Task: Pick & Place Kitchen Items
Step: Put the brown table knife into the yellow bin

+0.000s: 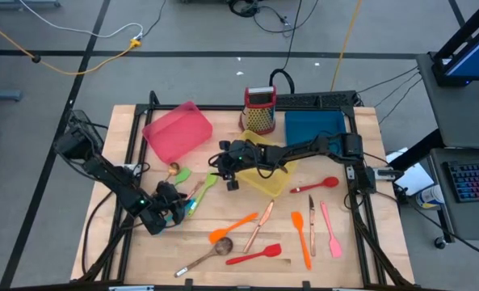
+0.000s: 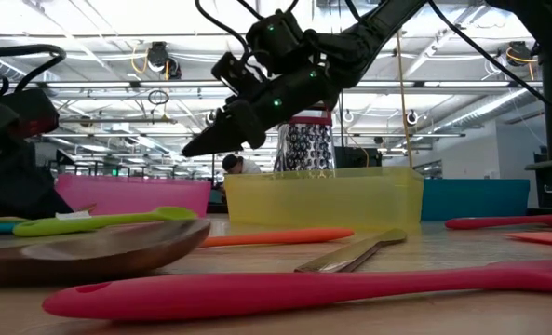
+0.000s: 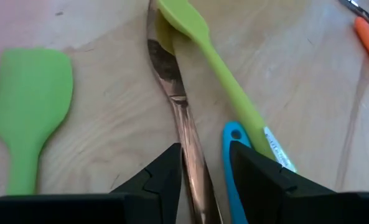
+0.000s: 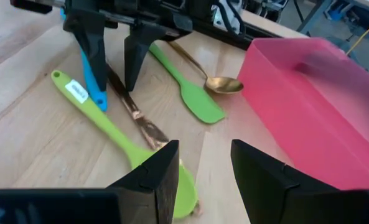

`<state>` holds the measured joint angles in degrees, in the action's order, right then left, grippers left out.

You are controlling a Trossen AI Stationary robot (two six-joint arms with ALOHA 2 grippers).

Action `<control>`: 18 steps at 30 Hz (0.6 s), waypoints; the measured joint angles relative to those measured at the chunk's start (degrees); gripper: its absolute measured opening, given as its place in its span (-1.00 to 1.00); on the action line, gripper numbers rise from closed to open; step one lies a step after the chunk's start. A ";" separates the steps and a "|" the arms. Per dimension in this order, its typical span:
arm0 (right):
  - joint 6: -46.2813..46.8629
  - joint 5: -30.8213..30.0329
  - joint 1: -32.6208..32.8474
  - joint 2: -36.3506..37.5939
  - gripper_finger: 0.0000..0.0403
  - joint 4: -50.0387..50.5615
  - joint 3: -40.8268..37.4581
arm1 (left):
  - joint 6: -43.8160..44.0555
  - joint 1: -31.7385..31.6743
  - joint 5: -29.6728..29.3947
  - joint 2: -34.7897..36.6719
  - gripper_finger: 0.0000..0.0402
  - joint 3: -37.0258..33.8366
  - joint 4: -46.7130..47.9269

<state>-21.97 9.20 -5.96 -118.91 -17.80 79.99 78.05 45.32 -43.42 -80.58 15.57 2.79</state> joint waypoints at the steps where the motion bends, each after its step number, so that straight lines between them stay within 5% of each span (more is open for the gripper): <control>1: 0.06 0.05 0.00 0.00 -0.31 -0.39 0.00 | -0.06 0.00 -0.09 0.00 -0.30 0.02 0.27; 12: 0.13 0.08 0.02 0.00 -0.31 -0.79 0.00 | -3.69 -1.70 -6.90 0.50 -0.30 -0.09 0.58; 18: 0.20 0.10 0.02 0.00 -0.31 -0.79 0.00 | -6.74 -3.09 -2.41 0.36 -0.30 -0.09 -1.52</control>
<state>-21.76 9.30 -5.93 -118.91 -18.59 79.99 71.31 42.23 -45.83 -80.22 15.49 1.28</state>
